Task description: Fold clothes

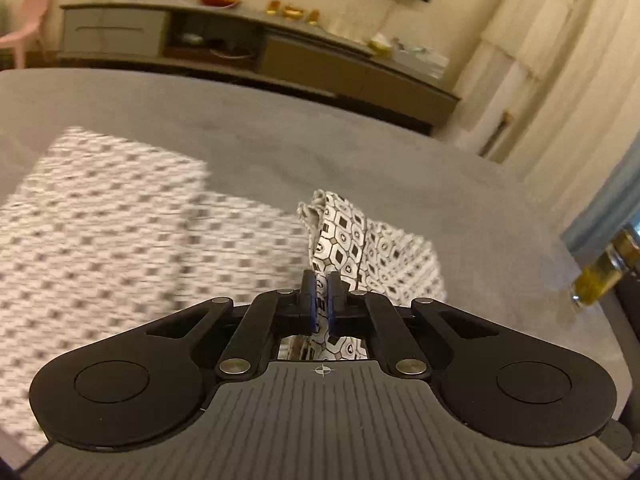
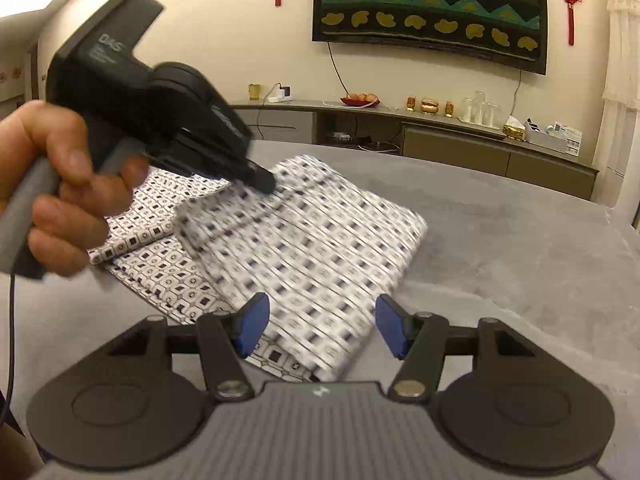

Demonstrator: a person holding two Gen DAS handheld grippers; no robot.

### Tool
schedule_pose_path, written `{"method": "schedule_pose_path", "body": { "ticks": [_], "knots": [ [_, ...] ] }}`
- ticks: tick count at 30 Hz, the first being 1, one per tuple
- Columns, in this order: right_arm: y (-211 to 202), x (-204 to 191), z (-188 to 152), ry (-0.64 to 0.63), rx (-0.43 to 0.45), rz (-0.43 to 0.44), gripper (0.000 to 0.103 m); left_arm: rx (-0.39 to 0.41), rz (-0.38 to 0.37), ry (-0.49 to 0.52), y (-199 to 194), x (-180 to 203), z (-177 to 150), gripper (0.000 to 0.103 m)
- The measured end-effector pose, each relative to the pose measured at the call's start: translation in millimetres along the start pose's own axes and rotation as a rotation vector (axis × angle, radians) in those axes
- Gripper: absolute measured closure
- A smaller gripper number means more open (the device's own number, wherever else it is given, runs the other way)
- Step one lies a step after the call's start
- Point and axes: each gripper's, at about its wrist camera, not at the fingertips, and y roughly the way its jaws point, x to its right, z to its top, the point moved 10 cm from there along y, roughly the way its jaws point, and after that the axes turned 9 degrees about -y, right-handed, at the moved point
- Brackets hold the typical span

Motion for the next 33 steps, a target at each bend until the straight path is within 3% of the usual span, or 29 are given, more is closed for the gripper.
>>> {"method": "schedule_pose_path", "body": {
  "ticks": [3,6,7,10,11,14,16,19,22,26,31,32,33],
  "knots": [
    [1.5,-9.8,0.8,-0.018,-0.003,0.011,0.044,-0.056,0.075,0.020,13.1,-18.5,-14.0,0.103],
    [3.7,-20.2,3.5,-0.051,0.006,0.024,0.049,-0.064,0.124,0.048,23.4,-25.1,-25.4,0.103],
    [3.6,-23.7,4.7,-0.062,0.014,0.028,0.053,-0.057,0.130,0.055,23.8,-24.9,-26.5,0.103],
    [14.2,-29.1,-1.5,-0.076,-0.036,0.048,0.082,-0.041,0.154,0.098,22.9,-22.8,-30.1,0.102],
    [17.5,-26.2,-2.5,-0.057,-0.058,0.052,0.085,-0.036,0.164,0.115,22.3,-22.5,-31.2,0.098],
    [23.4,-18.0,-4.3,0.000,-0.108,0.065,0.086,-0.012,0.176,0.119,9.5,-24.6,-30.3,0.093],
    [22.2,-13.2,-3.9,0.034,-0.120,0.077,0.085,0.038,0.134,0.123,-12.8,-18.9,-27.5,0.093],
    [18.3,-9.4,-4.7,0.055,-0.102,0.070,0.082,-0.002,0.058,0.137,-28.2,-12.9,-39.5,0.089],
    [19.6,-8.2,-6.6,0.065,-0.114,0.071,0.082,-0.082,0.087,0.145,-16.8,-24.8,-63.9,0.089],
    [19.2,-6.7,-5.2,0.072,-0.113,0.067,0.082,-0.066,0.040,0.099,-28.2,-27.9,-66.8,0.089],
    [25.1,-6.0,-10.0,0.069,-0.145,0.056,0.076,-0.087,0.078,0.149,-34.8,-19.0,-59.4,0.086],
    [24.1,-4.5,-7.6,0.076,-0.137,0.046,0.073,-0.069,0.074,0.167,-38.1,-10.5,-52.2,0.077],
    [23.0,-2.9,-5.3,0.084,-0.129,0.036,0.060,-0.055,0.066,0.193,-39.7,1.2,-44.8,0.062]
  ]
}}
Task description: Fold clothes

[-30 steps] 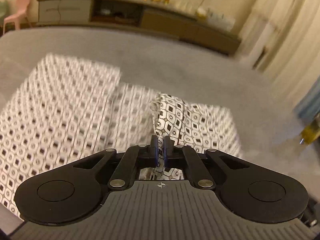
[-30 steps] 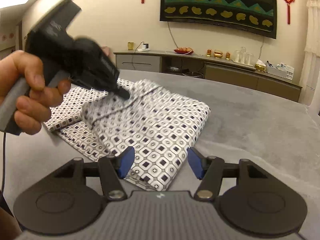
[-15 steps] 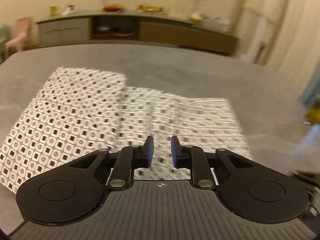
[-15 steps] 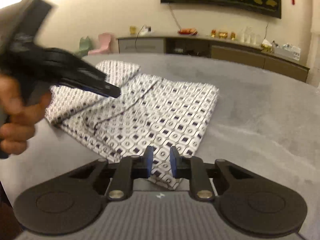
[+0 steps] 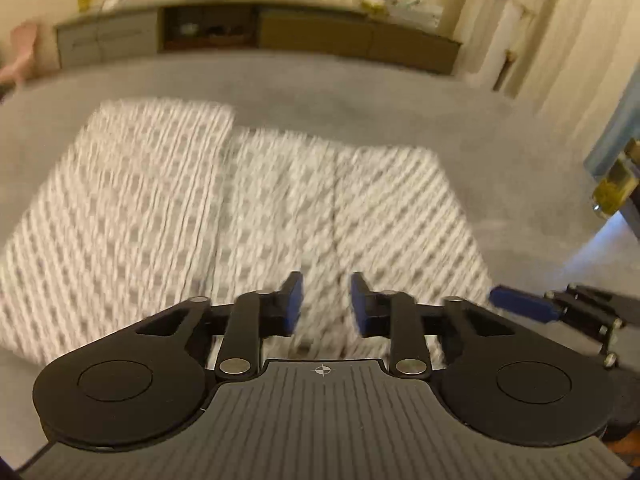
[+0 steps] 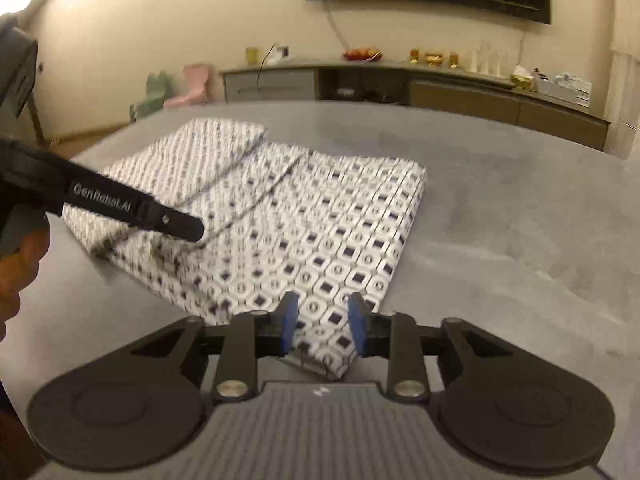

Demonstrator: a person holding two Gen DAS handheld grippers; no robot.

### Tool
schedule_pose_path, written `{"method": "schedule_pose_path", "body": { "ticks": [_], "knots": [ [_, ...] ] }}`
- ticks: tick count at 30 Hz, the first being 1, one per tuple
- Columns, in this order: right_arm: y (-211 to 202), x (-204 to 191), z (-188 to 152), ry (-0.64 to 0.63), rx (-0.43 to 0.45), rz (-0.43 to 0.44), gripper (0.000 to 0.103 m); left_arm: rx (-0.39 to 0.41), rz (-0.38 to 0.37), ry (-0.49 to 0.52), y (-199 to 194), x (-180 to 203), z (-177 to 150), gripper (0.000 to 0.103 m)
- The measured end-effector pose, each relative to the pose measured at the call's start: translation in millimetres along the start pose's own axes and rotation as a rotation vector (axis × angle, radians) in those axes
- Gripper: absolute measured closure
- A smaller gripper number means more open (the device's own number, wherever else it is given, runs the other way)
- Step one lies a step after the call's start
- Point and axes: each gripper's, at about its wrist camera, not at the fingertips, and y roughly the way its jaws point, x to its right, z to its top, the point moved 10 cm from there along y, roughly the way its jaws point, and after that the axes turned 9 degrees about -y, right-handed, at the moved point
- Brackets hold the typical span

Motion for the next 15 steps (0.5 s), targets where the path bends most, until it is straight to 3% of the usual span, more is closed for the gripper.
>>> {"method": "schedule_pose_path", "body": {
  "ticks": [1,2,3,4,6,8,10,11,14,15],
  "knots": [
    [-1.4,1.4,2.3,0.007,0.008,-0.009,0.052,0.016,-0.006,0.027,-2.7,10.3,9.3,0.053],
    [-2.9,2.7,4.6,0.015,0.017,-0.018,0.040,0.025,-0.016,0.060,-2.4,24.5,18.8,0.038],
    [-4.2,4.1,6.8,0.022,0.025,-0.028,0.040,0.034,-0.027,0.093,-1.9,39.1,28.3,0.026],
    [0.6,5.2,4.2,0.029,-0.001,-0.031,0.041,0.024,-0.047,0.135,2.8,55.5,35.4,0.023],
    [9.3,4.0,-1.7,0.035,-0.039,-0.012,0.072,-0.021,-0.051,0.237,19.9,86.0,43.7,0.022],
    [6.4,2.1,0.5,0.003,-0.017,-0.029,0.090,-0.125,-0.047,0.344,47.5,111.6,37.4,0.022],
    [2.2,1.8,2.9,-0.005,0.009,-0.028,0.091,-0.215,-0.018,0.406,75.1,123.0,26.5,0.023],
    [-0.1,2.2,4.3,-0.004,0.024,-0.026,0.092,-0.229,0.011,0.423,83.2,121.3,22.7,0.030],
    [-5.7,1.0,7.6,-0.010,0.060,-0.006,0.092,-0.265,0.098,0.474,105.6,114.9,12.0,0.103],
    [-6.4,0.2,7.5,-0.009,0.064,0.007,0.091,-0.250,0.089,0.453,103.9,111.9,15.2,0.103]
  ]
}}
